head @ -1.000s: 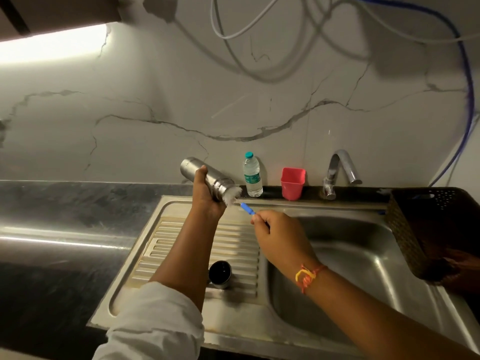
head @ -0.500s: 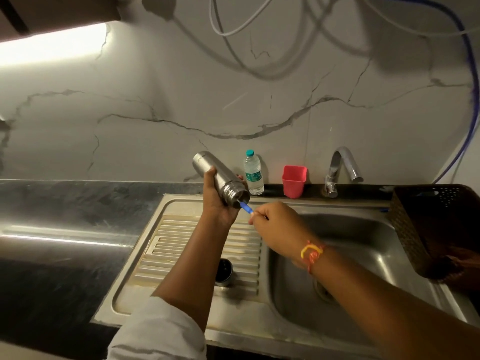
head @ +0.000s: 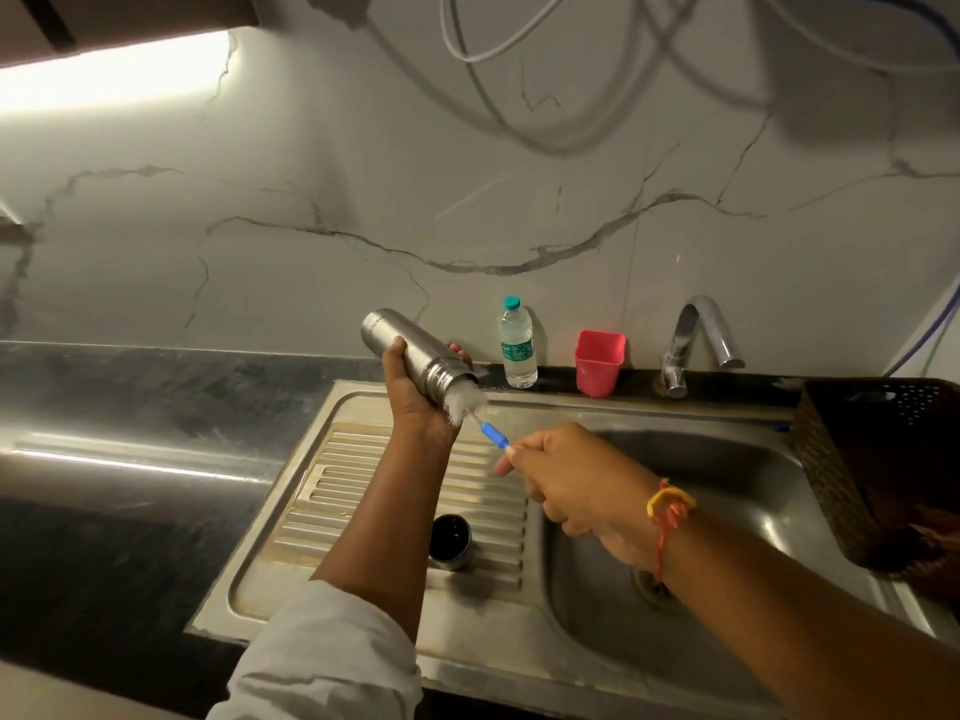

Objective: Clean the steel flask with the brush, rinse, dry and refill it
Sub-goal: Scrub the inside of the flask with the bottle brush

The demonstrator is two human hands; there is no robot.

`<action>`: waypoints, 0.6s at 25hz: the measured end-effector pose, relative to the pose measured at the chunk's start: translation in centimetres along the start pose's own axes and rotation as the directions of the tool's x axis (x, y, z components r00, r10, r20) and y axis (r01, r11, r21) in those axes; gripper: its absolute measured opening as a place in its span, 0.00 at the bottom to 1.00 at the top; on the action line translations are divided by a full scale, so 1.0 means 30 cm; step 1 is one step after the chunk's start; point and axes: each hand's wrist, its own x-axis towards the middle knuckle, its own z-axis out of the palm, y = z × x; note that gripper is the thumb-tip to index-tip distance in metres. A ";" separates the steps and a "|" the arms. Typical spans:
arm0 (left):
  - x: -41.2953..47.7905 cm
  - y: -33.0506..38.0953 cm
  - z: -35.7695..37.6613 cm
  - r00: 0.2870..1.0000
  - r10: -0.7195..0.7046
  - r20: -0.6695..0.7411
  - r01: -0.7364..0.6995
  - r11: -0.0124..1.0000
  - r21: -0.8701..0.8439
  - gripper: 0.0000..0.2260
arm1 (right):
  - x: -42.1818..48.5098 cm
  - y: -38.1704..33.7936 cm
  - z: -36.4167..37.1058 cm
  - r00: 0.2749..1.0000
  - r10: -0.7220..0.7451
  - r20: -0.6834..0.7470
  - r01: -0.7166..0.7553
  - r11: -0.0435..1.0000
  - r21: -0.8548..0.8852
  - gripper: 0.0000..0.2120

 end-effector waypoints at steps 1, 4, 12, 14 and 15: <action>0.001 0.002 -0.001 1.000 0.004 -0.013 -0.004 1.000 0.000 0.26 | 0.011 -0.005 0.000 1.000 0.004 -0.013 -0.004 1.000 -0.001 0.12; -0.010 -0.019 -0.010 1.000 -0.001 -0.015 0.002 0.997 0.075 0.27 | 0.047 -0.006 0.014 0.998 -0.031 -0.061 0.028 0.998 -0.051 0.13; 0.009 -0.027 -0.036 0.994 0.059 -0.092 -0.033 0.963 0.269 0.24 | 0.114 0.024 -0.018 0.984 -0.135 -0.118 0.071 0.897 -0.437 0.13; 0.012 -0.007 -0.038 0.991 0.065 -0.120 -0.033 0.968 0.247 0.22 | 0.120 0.048 -0.028 0.983 -0.157 -0.096 0.074 0.817 -0.572 0.14; 0.017 -0.004 -0.037 0.989 0.065 -0.132 -0.034 0.974 0.226 0.22 | 0.130 0.050 -0.035 0.980 -0.171 -0.101 0.069 0.773 -0.631 0.13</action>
